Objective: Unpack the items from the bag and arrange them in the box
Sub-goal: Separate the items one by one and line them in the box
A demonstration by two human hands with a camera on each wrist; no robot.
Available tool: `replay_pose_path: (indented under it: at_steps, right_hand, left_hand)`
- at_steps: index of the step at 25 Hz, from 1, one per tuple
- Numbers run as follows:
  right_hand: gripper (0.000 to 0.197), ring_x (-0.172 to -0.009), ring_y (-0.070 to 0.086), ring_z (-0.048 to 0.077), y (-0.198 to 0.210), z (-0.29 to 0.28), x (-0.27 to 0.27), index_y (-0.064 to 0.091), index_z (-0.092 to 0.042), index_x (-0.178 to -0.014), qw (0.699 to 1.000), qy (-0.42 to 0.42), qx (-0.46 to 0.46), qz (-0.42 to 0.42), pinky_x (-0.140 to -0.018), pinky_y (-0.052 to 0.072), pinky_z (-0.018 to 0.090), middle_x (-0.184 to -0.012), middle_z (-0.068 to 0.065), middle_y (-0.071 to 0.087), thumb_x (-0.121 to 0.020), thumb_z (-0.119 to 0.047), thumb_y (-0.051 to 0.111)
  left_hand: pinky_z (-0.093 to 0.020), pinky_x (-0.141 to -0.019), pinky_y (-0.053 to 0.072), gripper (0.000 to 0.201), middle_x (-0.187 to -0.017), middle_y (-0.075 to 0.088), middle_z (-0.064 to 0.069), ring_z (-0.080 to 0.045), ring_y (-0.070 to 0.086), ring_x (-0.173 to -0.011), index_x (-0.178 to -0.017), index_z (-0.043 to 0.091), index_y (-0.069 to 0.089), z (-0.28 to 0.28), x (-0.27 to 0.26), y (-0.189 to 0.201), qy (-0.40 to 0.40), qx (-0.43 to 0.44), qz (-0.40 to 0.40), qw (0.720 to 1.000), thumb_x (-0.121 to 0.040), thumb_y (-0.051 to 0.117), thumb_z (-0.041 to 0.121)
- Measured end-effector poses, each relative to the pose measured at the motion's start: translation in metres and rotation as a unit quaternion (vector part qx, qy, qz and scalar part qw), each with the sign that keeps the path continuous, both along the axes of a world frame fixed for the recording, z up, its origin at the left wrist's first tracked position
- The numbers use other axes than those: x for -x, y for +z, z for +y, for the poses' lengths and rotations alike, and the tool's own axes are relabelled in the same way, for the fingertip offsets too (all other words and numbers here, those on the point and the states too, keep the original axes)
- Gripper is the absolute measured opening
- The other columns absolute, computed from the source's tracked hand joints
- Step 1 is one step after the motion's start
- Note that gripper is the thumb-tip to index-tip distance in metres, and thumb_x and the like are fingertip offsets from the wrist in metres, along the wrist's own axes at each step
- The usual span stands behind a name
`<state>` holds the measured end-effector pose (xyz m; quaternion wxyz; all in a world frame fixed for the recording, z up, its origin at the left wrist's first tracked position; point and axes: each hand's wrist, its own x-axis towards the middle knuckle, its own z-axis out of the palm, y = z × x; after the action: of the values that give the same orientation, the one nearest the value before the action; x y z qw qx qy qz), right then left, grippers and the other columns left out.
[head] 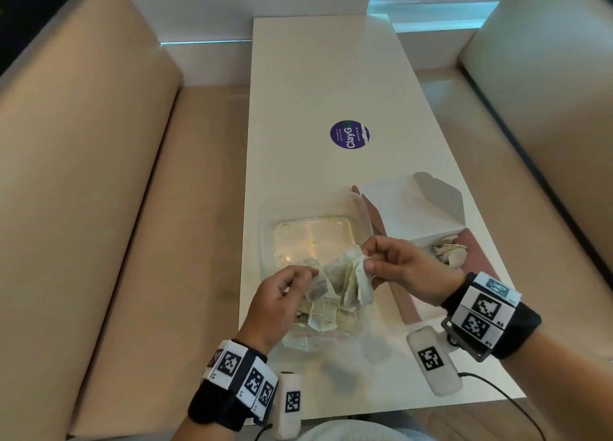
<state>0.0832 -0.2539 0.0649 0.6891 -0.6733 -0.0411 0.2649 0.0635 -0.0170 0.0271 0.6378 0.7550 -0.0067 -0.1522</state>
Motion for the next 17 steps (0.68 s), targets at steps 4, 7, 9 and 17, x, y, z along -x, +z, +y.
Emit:
replay_pose_path:
  at_steps: [4, 7, 9, 17]
  right_hand:
    - [0.008, -0.064, 0.056, 0.009, 0.003, 0.008, 0.002, 0.058, -0.009, -0.087, 0.995, 0.040, 0.087, -0.034, -0.063, 0.048, 0.026, -0.070, -0.003, 0.061, -0.090, -0.003, 0.055]
    - [0.008, -0.066, 0.060, 0.016, 0.003, 0.011, 0.004, 0.062, -0.010, -0.085, 0.993, -0.003, 0.113, -0.040, -0.063, 0.051, 0.027, -0.074, 0.006, 0.064, -0.089, -0.004, 0.058]
    - [0.009, -0.067, 0.063, 0.019, 0.002, 0.009, 0.004, 0.065, -0.012, -0.083, 0.985, -0.065, 0.147, -0.055, -0.064, 0.054, 0.030, -0.074, 0.007, 0.067, -0.088, -0.005, 0.060]
    - [0.005, -0.066, 0.060, 0.014, 0.021, -0.004, 0.023, 0.066, -0.008, -0.089, 0.985, -0.021, 0.157, -0.061, -0.062, 0.052, 0.024, -0.079, 0.012, 0.067, -0.087, -0.008, 0.061]
  left_hand:
    - [-0.036, -0.077, 0.055, 0.030, -0.093, 0.072, 0.005, -0.019, 0.068, -0.085, -0.094, 0.036, 0.072, -0.002, -0.005, 0.016, -0.104, 0.015, -0.018, 0.994, -0.079, 0.057, 0.057]
    - [-0.038, -0.075, 0.053, 0.028, -0.083, 0.071, -0.005, -0.020, 0.067, -0.079, -0.090, 0.026, 0.072, -0.008, -0.005, 0.012, -0.123, 0.006, -0.036, 0.992, -0.082, 0.057, 0.047]
    - [-0.036, -0.071, 0.052, 0.026, -0.080, 0.071, -0.005, -0.017, 0.064, -0.074, -0.088, 0.023, 0.073, -0.008, -0.005, 0.006, -0.077, 0.014, -0.032, 0.996, -0.083, 0.059, 0.044]
    - [-0.030, -0.071, 0.055, 0.014, -0.086, 0.075, -0.002, -0.017, 0.069, -0.080, -0.094, 0.015, 0.073, -0.019, -0.009, -0.004, 0.047, 0.035, 0.012, 0.998, -0.092, 0.060, 0.016]
